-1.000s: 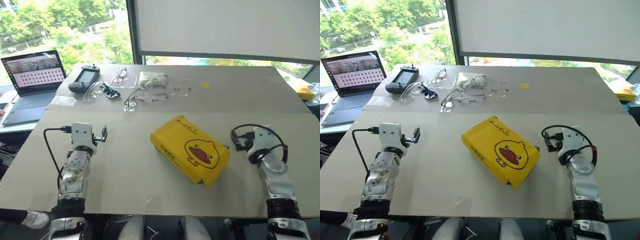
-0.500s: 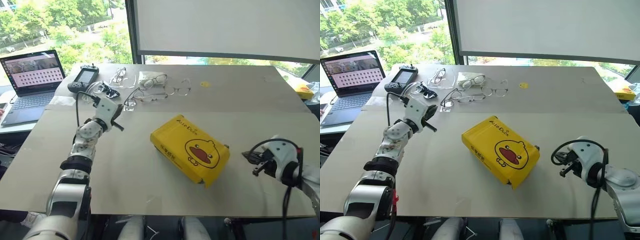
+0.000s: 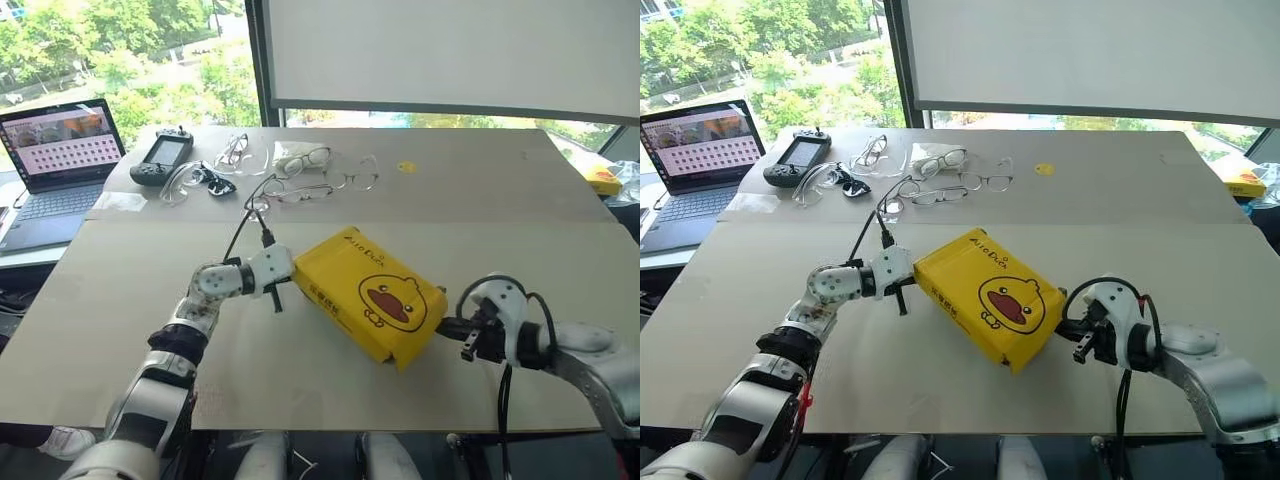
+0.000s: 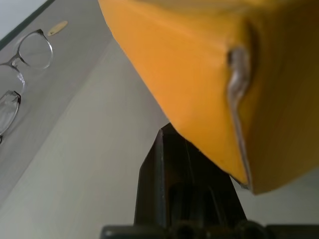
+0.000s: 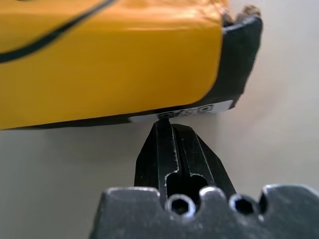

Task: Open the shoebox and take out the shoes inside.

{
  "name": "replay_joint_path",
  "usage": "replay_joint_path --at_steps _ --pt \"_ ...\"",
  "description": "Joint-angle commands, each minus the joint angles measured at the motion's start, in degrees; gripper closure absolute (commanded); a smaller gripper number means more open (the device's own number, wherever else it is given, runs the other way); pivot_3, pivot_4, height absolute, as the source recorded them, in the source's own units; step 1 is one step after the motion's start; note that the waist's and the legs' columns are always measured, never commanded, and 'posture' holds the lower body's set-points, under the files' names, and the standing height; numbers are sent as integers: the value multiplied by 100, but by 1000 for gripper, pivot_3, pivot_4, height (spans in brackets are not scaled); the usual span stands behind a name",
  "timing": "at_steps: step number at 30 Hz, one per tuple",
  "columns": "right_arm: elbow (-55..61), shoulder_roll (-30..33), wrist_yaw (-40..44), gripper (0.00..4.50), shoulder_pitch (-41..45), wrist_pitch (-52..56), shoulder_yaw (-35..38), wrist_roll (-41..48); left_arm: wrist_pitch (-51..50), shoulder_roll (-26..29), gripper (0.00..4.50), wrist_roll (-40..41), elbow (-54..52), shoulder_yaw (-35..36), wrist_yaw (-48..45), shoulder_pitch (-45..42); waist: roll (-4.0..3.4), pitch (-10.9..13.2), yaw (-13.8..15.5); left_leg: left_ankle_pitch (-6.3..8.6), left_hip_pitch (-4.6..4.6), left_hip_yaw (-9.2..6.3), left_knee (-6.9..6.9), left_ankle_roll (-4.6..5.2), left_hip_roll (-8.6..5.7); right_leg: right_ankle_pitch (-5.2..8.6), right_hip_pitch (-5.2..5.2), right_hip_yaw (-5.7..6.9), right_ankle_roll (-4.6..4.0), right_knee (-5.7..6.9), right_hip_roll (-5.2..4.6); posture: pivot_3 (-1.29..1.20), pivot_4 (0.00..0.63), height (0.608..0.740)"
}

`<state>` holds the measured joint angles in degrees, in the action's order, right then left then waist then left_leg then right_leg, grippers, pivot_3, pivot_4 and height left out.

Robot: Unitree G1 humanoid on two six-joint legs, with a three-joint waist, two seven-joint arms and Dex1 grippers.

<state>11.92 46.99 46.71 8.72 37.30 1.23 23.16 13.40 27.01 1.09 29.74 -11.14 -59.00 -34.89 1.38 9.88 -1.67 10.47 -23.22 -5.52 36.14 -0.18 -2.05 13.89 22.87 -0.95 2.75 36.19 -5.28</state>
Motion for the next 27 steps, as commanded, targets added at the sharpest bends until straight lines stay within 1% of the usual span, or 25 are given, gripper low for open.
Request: replay_joint_path --at_steps 1,3,5,9,13,17,20,21,25,27 --pt "-1037 -265 254 4473 752 -1025 -405 -563 -1660 680 4500 529 -1639 28 -769 536 -6 3 -50 0 1 1 -3 0 -1 0 8 -5 -1 5 -1 0 150 740" --pt "-1780 -560 433 4473 1317 -1458 -626 -764 -2457 1103 4500 708 -2352 112 -937 795 -4 6 -100 -1 -3 3 -3 0 2 0 19 -8 -2 15 3 0 150 740" --pt "-2379 -700 643 4473 1749 -1886 -866 -1064 -3122 1364 4500 924 -2937 197 -1011 978 -6 13 -120 -2 -2 6 -1 -1 9 -5 22 -11 -10 23 10 0 150 740" --pt "-3065 -917 1001 4473 2361 -2362 -1115 -1362 -3905 1766 4500 1148 -3689 255 -1072 1244 -8 15 -97 -3 11 7 0 -3 10 0 21 -14 -14 49 11 0 150 740" --pt "-3546 -1096 1127 4473 2734 -2795 -1238 -1622 -4148 1886 4500 1228 -3905 300 -987 1354 -9 17 -90 -3 10 8 -8 -3 10 2 31 -15 -20 57 12 0 150 740" --pt "-4384 -1601 812 4473 3256 -3402 -1163 -1843 -4463 1892 4500 1472 -4143 368 -975 1445 -10 20 -124 -3 12 12 -6 -4 10 -5 34 -20 -32 62 12 0 150 740" --pt "-4800 -1845 748 4473 3440 -3750 -1160 -1976 -4683 1948 4500 1640 -4347 343 -1027 1505 -12 22 -115 -4 16 12 -10 -4 12 -8 34 -22 -37 66 15 0 150 740" --pt "-4908 -1905 736 4473 3489 -3818 -1145 -2000 -4737 1963 4500 1686 -4390 339 -1027 1511 -12 23 -111 -3 15 12 -10 -4 12 -19 35 -21 -58 66 15 0 150 740" --pt "-4967 -1951 1176 4473 3515 -3684 -1306 -2079 -4816 2336 4500 1509 -4598 23 -1212 1648 -12 25 -104 -4 12 12 -11 -4 9 -23 38 -22 -64 66 13 0 150 740" --pt "-4701 -1805 1391 4473 3405 -3489 -1331 -2099 -4869 2421 4500 1591 -4615 120 -1184 1697 -14 26 -104 -4 16 13 -11 -4 10 -23 37 -23 -64 67 14 0 150 740"
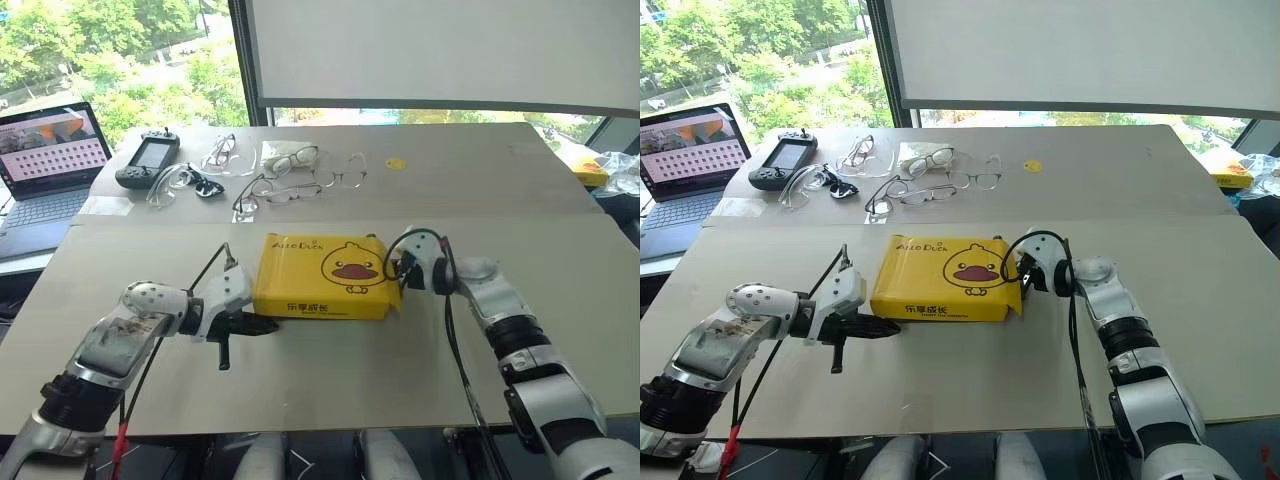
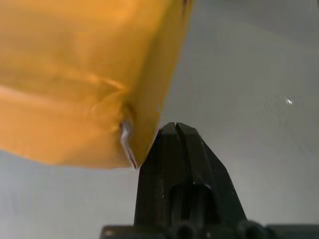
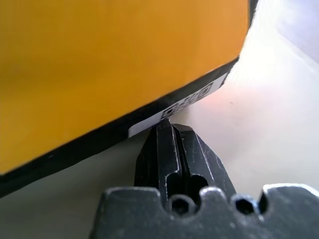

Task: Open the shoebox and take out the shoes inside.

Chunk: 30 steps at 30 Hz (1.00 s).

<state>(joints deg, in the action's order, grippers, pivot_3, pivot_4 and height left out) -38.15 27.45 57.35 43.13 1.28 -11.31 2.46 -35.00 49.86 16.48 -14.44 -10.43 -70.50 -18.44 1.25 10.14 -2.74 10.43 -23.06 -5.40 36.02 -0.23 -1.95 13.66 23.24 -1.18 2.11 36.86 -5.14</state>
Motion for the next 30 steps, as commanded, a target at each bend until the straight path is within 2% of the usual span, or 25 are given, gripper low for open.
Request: replay_joint_path --at_steps 1,5,8,10,14,16,21,25,26,30 --pt "468 280 511 4473 -115 336 -62 20 -50 190 4500 81 -191 145 -3 77 -2 1 10 0 2 0 0 0 0 0 0 0 0 2 0 0 150 740" --pt "815 875 1100 4473 -399 1180 -9 110 -402 372 4500 443 -266 724 121 178 -2 1 46 0 0 -3 2 0 -1 2 -2 3 0 3 -1 0 150 740" --pt "827 1137 1125 4473 -533 1393 250 244 -565 586 4500 783 -261 1586 196 406 -1 2 42 0 1 -3 3 0 -1 7 -6 4 8 -2 -4 0 150 740" --pt "771 1101 969 4473 -519 1276 336 255 -349 568 4500 678 23 1792 406 373 -1 2 50 0 2 -3 1 0 -1 7 -5 6 7 -2 -4 0 150 740" --pt "660 946 753 4473 -501 1162 269 98 444 193 4500 194 749 1612 926 71 0 0 45 0 25 3 1 0 -1 15 -25 4 20 -1 -5 0 150 740" --pt "339 768 281 4473 -349 819 202 -150 755 -62 4500 -158 1085 1260 1177 -67 7 -4 32 -1 33 3 3 -2 1 23 -35 4 33 -2 -4 0 150 740" --pt "-171 321 -263 4473 62 475 309 -242 1437 -1065 4500 -720 2073 799 2029 -422 11 -4 -10 -1 94 33 -5 -3 10 22 -84 -16 33 -6 -1 0 150 740" --pt "-9 123 -78 4473 66 572 310 -93 1649 -1600 4500 -903 2197 622 2371 -509 12 -4 -12 -1 91 41 -6 -3 18 17 -75 -26 26 -2 7 0 150 740" --pt "140 101 53 4473 7 650 291 -27 1637 -1645 4500 -904 2107 595 2367 -474 12 -5 -11 0 88 44 -6 -3 16 -2 -69 -33 -6 2 6 0 150 740" --pt "1300 118 780 4473 -508 1384 141 397 1426 -1612 4500 -680 1453 522 2097 -131 12 -5 14 1 52 54 -11 -4 11 -3 -20 -48 -7 14 4 0 150 740"
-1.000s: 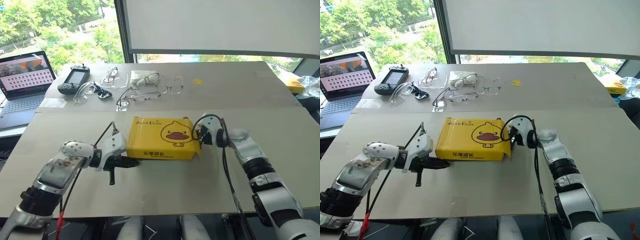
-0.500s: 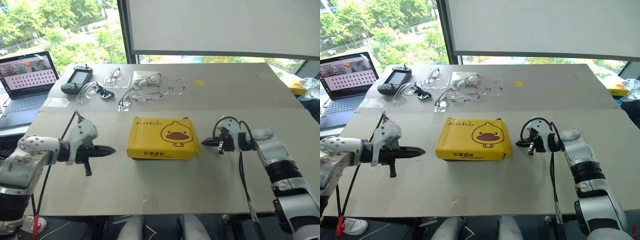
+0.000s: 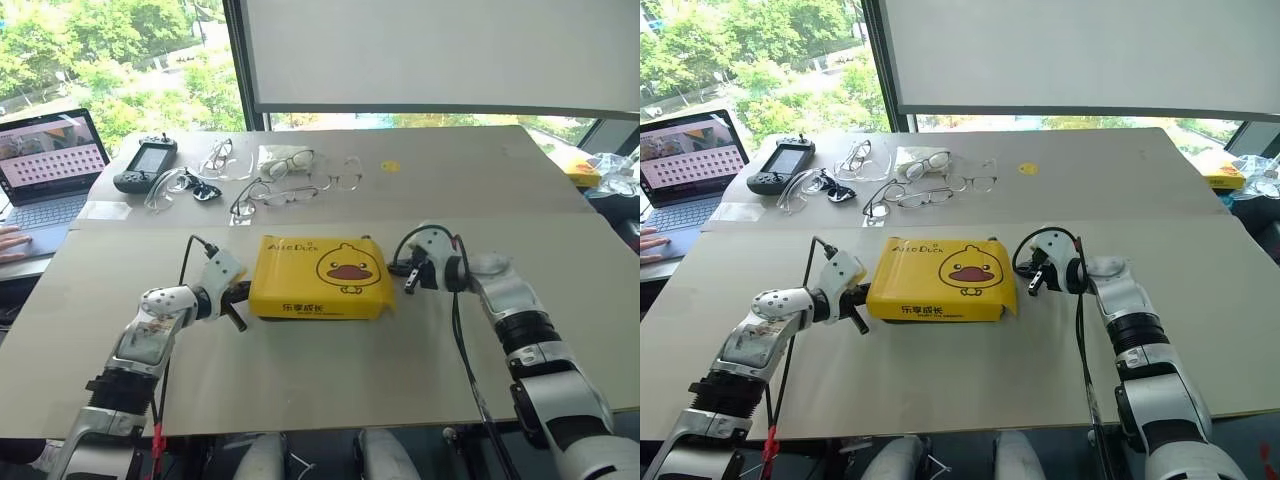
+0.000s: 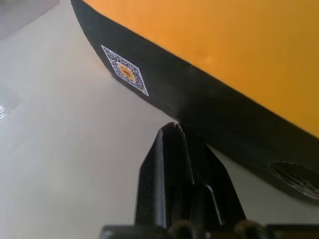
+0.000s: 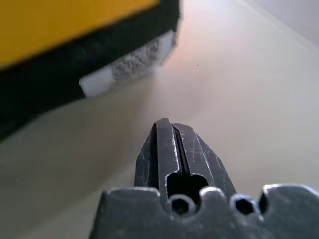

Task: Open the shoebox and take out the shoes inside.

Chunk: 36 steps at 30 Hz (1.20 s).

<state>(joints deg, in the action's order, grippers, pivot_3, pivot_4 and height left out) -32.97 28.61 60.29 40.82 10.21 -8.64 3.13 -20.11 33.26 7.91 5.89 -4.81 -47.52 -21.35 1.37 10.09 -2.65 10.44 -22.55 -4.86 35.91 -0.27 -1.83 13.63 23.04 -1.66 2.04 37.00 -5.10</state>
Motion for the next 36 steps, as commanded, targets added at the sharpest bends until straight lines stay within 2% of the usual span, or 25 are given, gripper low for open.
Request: replay_joint_path --at_steps 1,5,10,17,19,22,27,30,33,36 --pt "1142 30 622 4473 -422 720 -166 444 -173 77 4500 269 -788 -54 -295 265 -1 0 6 0 -15 2 0 0 -2 0 14 -3 0 2 -3 0 150 740" --pt "2316 203 854 4473 -839 1573 -231 766 -667 65 4500 643 -1491 -73 -464 671 -1 1 18 1 -30 5 4 0 -11 1 27 -9 4 2 -12 0 150 740" --pt "3221 466 905 4473 -1179 2170 -209 946 -1013 143 4500 861 -2128 -57 -547 1241 -1 1 25 1 -22 10 9 0 -8 8 19 -12 21 1 -10 0 150 740" --pt "2825 714 519 4473 -1125 1797 -117 542 -1371 423 4500 1093 -2452 180 -644 1439 0 1 28 1 -23 15 8 0 -8 9 20 -13 23 -2 -10 0 150 740" --pt "2643 955 572 4473 -1081 1705 -8 495 -1050 963 4500 892 -2256 345 -962 1577 0 1 22 1 -23 17 8 0 -8 9 21 -14 22 -2 -10 0 150 740" --pt "2421 1358 694 4500 -1110 1548 111 458 -630 1598 3854 730 -1665 756 -1171 1613 -3 3 30 1 -24 17 4 0 -4 7 25 -13 17 -5 -7 0 150 740" --pt "2142 1914 1013 4500 -1272 1404 237 591 -426 2174 2059 1029 -1174 1360 -1580 1383 -2 4 44 1 -29 19 5 0 -1 19 24 -11 35 -21 -10 0 150 740" --pt "2302 2213 1580 4500 -1464 1449 279 874 -1342 2535 1026 1911 -1484 1815 -2000 794 8 12 80 1 -33 19 5 0 4 25 24 -11 46 -21 -11 0 150 740" --pt "2564 2278 1904 4500 -1557 1680 312 1210 -2090 2858 41 2539 -1861 1974 -2234 456 16 19 63 1 -38 19 8 0 16 26 24 -2 48 -22 -6 0 150 740" --pt "3060 2350 2240 4500 -1768 2043 328 1654 -2897 3153 41 3281 -2238 2230 -2255 66 13 22 1 2 -36 22 6 0 16 28 24 -7 53 -22 -8 0 150 740"
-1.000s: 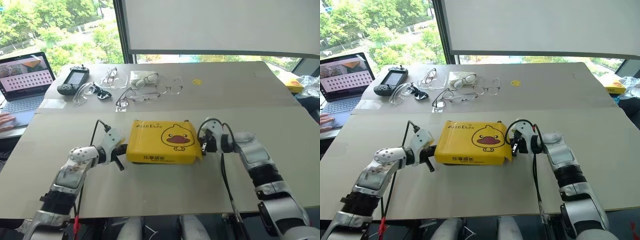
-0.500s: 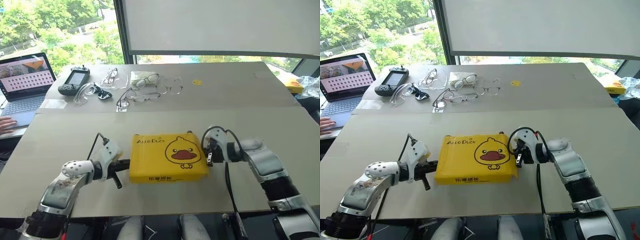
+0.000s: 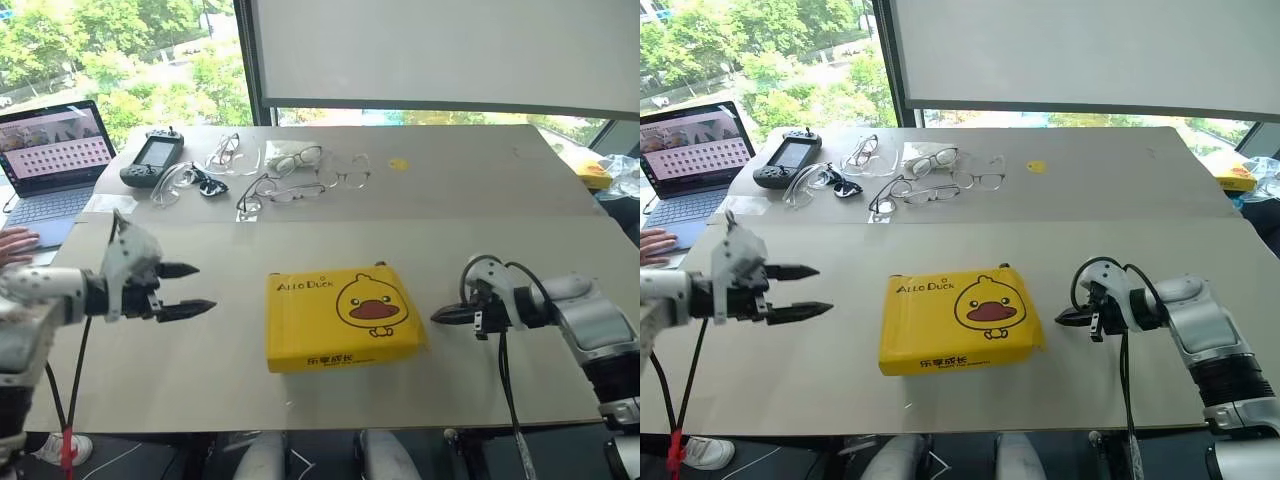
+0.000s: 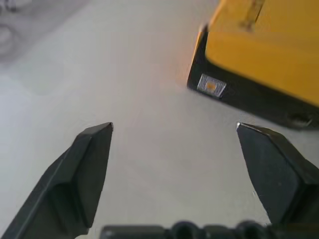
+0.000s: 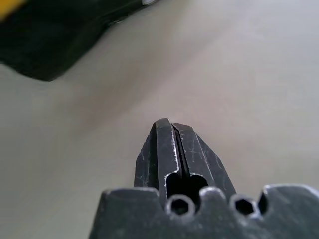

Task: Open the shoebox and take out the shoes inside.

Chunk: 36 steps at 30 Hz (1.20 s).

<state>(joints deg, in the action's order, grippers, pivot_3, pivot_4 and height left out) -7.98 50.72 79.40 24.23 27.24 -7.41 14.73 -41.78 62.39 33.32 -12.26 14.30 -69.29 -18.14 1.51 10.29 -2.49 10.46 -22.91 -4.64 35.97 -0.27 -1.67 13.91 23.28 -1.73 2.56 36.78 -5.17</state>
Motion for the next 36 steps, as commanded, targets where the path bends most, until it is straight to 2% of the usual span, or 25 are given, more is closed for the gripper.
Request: replay_joint_path --at_steps 1,4,10,13,16,24,27,29,31,34,36 --pt "686 135 364 4500 -142 458 226 614 -940 325 41 944 -508 417 -81 -338 0 5 -24 1 3 6 0 0 3 0 0 -4 0 3 1 0 150 740" --pt "940 97 343 4500 -148 765 322 932 -1280 538 41 1319 -624 656 -152 -310 -2 9 -47 2 10 9 -1 0 17 1 1 -7 2 7 13 0 150 740" --pt "1400 -175 224 4500 125 1611 689 1955 -1548 631 41 1631 -614 949 96 -466 2 18 -8 1 11 11 2 0 28 1 0 -10 0 6 27 0 150 740" --pt "1342 -555 -151 4500 594 2137 1044 2574 -1466 808 41 1526 -770 1079 -62 -43 1 20 -15 6 11 14 0 -8 32 0 2 -18 -2 3 31 0 150 740" --pt "956 -1048 -832 4500 1270 2287 1329 2745 -1741 901 41 1851 -960 1443 -221 297 4 29 -27 7 6 22 0 -9 40 -5 17 -34 -10 7 42 0 150 740" --pt "-585 -2027 -2745 4500 2623 1526 1203 1597 -1881 900 41 2122 -1205 1886 -263 700 6 31 11 9 -6 35 -1 -13 57 -37 44 -47 -66 8 72 0 150 740" --pt "-1015 -2103 -3122 4500 2914 1407 1087 1218 -1852 897 41 2179 -1244 1902 -209 735 7 31 3 5 -44 52 2 -17 56 -49 98 -65 -81 24 74 0 150 740" --pt "-963 -1932 -3034 4500 3016 1830 879 1148 -1817 902 41 2193 -1255 1886 -190 734 6 31 4 5 -44 52 -2 -17 56 -49 100 -65 -82 27 75 0 150 740" --pt "-167 -1423 -2223 4500 2865 2349 531 1421 -1773 909 41 2173 -1250 1856 -178 718 1 39 15 6 -49 53 -4 -17 57 -50 106 -64 -83 27 75 0 150 740" --pt "807 -904 -1617 3843 2859 2910 224 1780 -1619 900 0 1986 -1169 1601 16 563 -2 47 11 6 -58 52 -1 -16 56 -49 110 -61 -82 24 74 0 150 740" --pt "1259 -774 -1562 3127 2920 3099 98 1858 -1565 846 0 1955 -1079 1358 222 298 -1 47 -14 7 -50 52 1 -15 59 -49 103 -61 -81 25 76 0 150 740"
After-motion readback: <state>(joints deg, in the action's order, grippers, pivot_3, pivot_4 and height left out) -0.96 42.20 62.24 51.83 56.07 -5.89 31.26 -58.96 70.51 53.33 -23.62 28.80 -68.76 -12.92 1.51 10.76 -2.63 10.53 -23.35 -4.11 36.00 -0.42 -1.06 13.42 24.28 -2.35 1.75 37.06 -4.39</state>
